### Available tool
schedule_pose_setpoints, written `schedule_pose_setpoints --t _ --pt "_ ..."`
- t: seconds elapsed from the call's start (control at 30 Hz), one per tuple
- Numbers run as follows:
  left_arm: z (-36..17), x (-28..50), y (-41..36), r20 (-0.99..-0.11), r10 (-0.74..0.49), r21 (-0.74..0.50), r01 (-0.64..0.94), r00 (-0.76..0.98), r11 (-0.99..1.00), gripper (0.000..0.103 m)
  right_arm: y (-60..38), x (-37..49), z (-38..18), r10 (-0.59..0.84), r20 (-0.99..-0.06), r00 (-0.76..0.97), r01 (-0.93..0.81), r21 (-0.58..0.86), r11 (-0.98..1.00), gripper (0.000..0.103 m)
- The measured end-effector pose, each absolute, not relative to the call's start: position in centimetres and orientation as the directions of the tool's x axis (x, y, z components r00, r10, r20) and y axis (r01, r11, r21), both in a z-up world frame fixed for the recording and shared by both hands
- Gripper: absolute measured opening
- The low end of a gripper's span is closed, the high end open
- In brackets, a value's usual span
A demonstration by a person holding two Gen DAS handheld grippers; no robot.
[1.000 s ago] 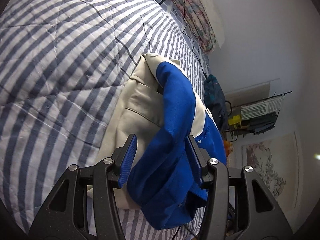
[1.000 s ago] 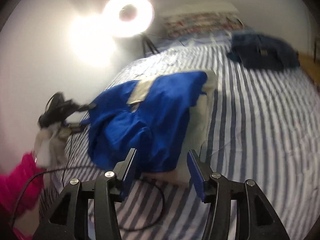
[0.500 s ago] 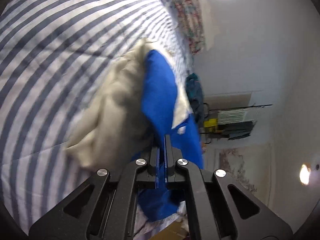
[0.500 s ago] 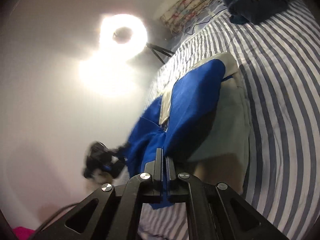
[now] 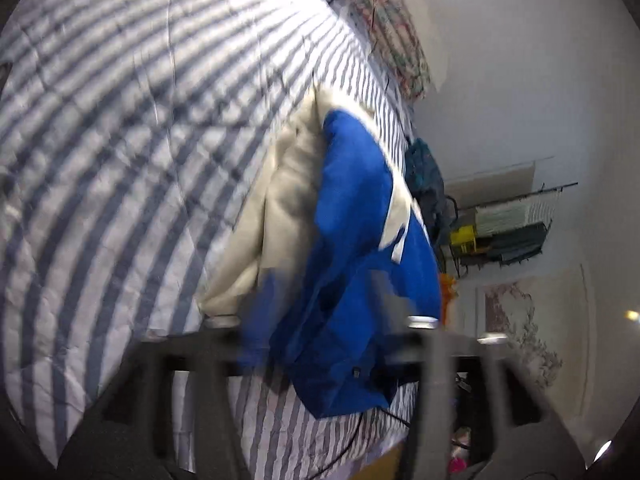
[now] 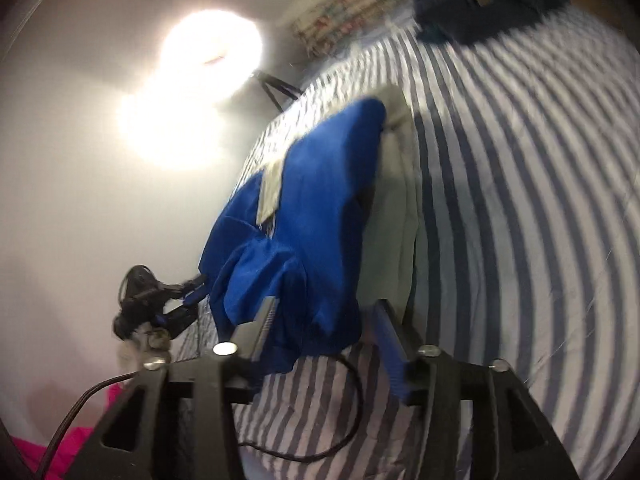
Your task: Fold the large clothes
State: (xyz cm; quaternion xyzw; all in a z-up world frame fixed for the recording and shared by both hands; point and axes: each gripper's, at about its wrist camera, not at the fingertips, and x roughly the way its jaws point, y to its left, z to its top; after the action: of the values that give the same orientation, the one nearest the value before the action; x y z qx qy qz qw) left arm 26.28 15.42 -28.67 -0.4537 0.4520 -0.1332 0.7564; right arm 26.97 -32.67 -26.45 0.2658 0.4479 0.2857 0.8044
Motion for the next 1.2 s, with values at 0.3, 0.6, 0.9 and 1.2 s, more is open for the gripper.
schedule_pose_setpoints --t 0.3,0.6,0.9,1.2 --pt "-30.3 32.5 13.9 -0.587 -0.640 -0.798 -0.222 0.495 0.560 0.001 -32.0 33.0 -27.9 0.713 -0.546 0.440 -0.144 0.741 0.656 0.021" --pt "-29.5 29.9 14.3 -0.573 -0.651 -0.809 -0.216 0.498 0.547 0.001 -34.4 30.2 -28.7 0.822 -0.375 0.429 -0.096 0.886 0.454 0.000" --pt "-30.5 30.1 13.4 -0.730 -0.544 -0.651 -0.178 0.414 0.738 0.008 -33.4 31.0 -30.9 0.700 -0.613 0.366 -0.051 0.738 0.672 0.004" --pt "-21.5 31.3 12.7 -0.682 -0.446 -0.555 -0.013 0.580 0.832 0.013 -32.2 30.7 -20.0 0.540 -0.632 0.555 -0.293 0.459 0.839 0.029"
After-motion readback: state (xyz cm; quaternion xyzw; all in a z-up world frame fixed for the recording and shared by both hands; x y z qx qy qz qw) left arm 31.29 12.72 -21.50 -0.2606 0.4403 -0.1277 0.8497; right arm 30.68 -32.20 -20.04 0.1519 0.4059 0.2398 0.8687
